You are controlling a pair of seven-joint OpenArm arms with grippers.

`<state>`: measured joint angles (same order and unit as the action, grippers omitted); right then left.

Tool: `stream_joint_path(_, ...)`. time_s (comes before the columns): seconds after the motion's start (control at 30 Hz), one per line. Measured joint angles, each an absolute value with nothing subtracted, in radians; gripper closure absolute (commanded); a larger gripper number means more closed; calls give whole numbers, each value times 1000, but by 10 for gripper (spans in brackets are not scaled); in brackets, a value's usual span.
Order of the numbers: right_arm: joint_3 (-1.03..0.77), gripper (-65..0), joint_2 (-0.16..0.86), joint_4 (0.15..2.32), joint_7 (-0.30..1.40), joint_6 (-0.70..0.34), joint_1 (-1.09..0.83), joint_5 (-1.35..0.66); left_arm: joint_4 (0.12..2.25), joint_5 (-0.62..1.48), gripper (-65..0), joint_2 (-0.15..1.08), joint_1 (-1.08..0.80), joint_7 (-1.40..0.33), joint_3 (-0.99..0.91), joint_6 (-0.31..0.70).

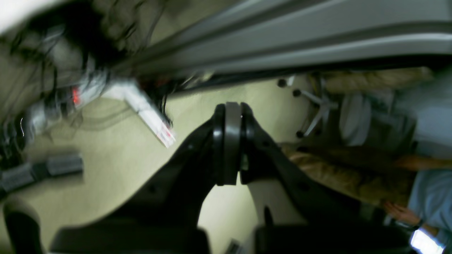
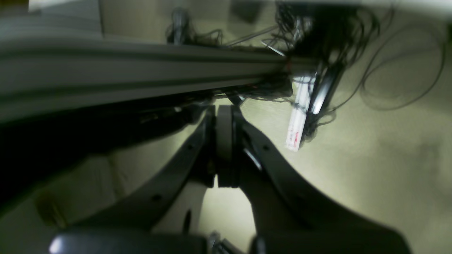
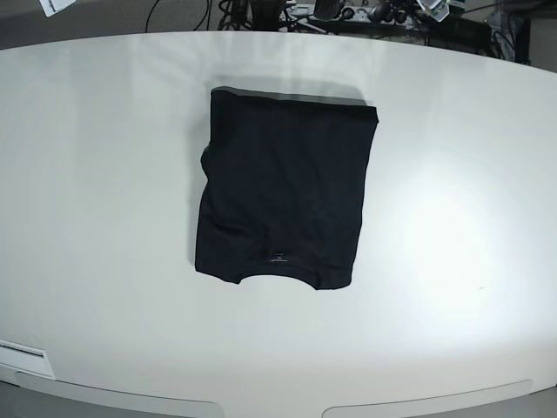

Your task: Fold the T-shirt properly

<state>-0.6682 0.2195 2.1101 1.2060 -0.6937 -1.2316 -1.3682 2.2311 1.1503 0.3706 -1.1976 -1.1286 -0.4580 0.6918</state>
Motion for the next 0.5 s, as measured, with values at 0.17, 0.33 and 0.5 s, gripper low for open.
stream_joint_path(0.17,-448,0,243,1746,899,-692,-1144,-986,1944,976,0,356,-1133,-981,-308,666)
stream_joint_path(0.33,-291,0,262,1448,624,-692,-920,-638,1525,670,0,358,-869,-731,-159,560)
stream_joint_path(0.5,-150,0,273,1160,380,-533,-669,-339,990,439,0,343,-517,-331,11,465)
